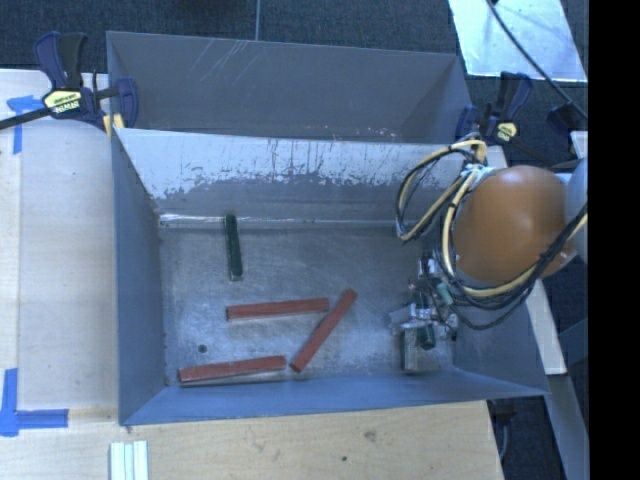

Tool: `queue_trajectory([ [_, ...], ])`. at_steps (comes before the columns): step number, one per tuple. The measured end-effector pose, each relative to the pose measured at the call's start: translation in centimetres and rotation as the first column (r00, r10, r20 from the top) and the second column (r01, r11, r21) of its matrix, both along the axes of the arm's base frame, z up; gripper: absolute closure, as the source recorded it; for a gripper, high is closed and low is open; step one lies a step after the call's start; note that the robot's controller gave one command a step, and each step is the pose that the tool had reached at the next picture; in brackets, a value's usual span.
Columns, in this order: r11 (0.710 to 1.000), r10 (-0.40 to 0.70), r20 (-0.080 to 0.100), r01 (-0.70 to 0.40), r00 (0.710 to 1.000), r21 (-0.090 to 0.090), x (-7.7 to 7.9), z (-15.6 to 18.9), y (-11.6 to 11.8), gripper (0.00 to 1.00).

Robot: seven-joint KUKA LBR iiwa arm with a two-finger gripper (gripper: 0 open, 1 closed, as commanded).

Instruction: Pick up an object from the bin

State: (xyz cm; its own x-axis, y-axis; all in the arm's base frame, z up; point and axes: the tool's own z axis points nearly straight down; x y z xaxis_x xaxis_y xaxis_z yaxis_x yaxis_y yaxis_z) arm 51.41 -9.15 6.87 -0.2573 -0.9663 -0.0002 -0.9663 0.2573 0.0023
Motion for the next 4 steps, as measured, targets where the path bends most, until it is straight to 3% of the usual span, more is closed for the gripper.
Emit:
queue_trajectory([
  [1,1.000,-0.002,0.001,0.002,1.000,0.000,0.0,0.1,0.0,1.00],
  [4,1.000,-0.006,0.007,0.006,1.000,0.000,0.4,9.1,0.1,1.00],
])
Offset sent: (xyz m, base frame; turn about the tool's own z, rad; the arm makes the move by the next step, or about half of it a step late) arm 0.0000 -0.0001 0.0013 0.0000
